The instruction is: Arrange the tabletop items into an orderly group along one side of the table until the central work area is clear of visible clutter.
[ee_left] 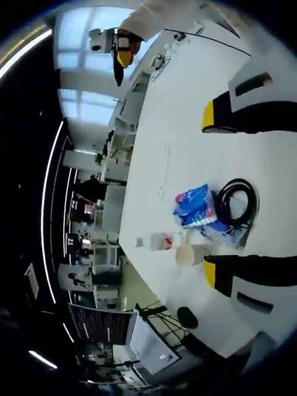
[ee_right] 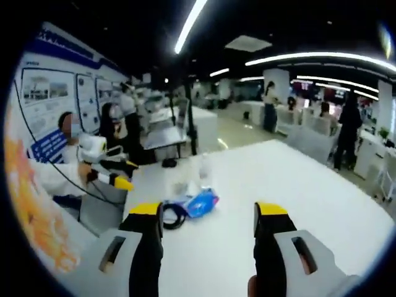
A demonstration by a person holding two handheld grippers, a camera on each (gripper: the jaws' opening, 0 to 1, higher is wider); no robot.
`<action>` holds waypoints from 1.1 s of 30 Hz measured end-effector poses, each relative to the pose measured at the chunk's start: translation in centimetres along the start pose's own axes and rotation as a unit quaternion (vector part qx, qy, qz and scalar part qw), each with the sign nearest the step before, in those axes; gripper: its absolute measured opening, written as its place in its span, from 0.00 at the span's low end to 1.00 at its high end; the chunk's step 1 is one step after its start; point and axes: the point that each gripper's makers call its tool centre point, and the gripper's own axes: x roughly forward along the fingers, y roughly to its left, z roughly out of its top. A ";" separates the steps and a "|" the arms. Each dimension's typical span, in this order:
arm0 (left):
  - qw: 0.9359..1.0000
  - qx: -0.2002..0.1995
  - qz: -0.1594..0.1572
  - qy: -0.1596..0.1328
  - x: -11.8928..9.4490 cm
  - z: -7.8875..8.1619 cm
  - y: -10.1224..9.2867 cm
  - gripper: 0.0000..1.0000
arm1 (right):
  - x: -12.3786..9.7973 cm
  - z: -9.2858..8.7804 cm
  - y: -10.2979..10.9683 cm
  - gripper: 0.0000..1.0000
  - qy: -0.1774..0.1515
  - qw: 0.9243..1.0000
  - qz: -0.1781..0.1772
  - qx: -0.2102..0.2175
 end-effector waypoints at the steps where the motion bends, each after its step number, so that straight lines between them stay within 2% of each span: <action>1: 1.000 -0.002 -0.003 -0.001 0.4 0.0 -0.2 0.79 | 0.3 0.8 -0.3 0.58 -0.005 1.000 0.004 -0.010; 3: 1.000 -0.003 -0.012 0.000 1.6 -0.3 -0.7 0.79 | 1.3 2.0 -1.2 0.56 -0.015 1.000 0.014 -0.009; 5: 1.000 -0.008 -0.013 0.019 2.8 -1.2 -1.1 0.74 | 2.7 2.0 -2.4 0.54 -0.008 1.000 0.013 -0.005; 9: 0.995 -0.090 -0.013 0.036 4.7 -3.1 -2.2 0.62 | 6.9 0.5 -3.8 0.51 0.027 0.999 0.017 -0.020; 10: 0.992 -0.121 -0.002 0.028 5.5 -3.3 -2.1 0.60 | 7.9 0.2 -4.0 0.50 0.031 0.999 0.020 -0.021; 12: 0.987 -0.160 0.000 0.024 6.7 -3.8 -2.3 0.55 | 10.5 -0.7 -4.3 0.47 0.042 0.999 0.030 -0.017; 14: 0.983 -0.181 0.002 0.040 7.8 -4.5 -2.5 0.53 | 13.2 -1.5 -4.5 0.45 0.051 0.998 0.038 -0.014; 15: 0.981 -0.187 0.008 0.054 8.6 -5.1 -2.5 0.52 | 14.7 -2.0 -4.5 0.44 0.056 0.997 0.047 -0.014; 16: 0.982 -0.182 0.017 0.057 9.5 -5.3 -2.2 0.51 | 15.2 -2.2 -4.4 0.43 0.057 0.997 0.050 -0.014; 18: 0.981 -0.183 0.030 0.064 10.7 -5.9 -2.0 0.48 | 18.2 -3.6 -4.3 0.41 0.069 0.995 0.071 -0.015; 21: 0.978 -0.196 0.036 0.062 12.1 -6.4 -1.8 0.44 | 20.7 -5.2 -4.6 0.40 0.087 0.992 0.084 -0.018; 23: 0.972 -0.219 0.051 0.070 13.0 -7.1 -1.4 0.42 | 22.6 -6.0 -4.8 0.40 0.094 0.991 0.096 -0.017; 28: 0.968 -0.224 0.080 0.078 15.4 -8.2 -0.6 0.40 | 27.4 -7.5 -5.5 0.37 0.102 0.987 0.127 -0.003; 31: 0.961 -0.250 0.078 0.089 16.8 -8.9 -0.4 0.38 | 29.6 -9.1 -5.3 0.36 0.118 0.983 0.143 -0.002; 33: 0.960 -0.251 0.086 0.092 17.2 -9.1 -0.1 0.36 | 30.8 -10.0 -4.7 0.36 0.127 0.979 0.158 0.008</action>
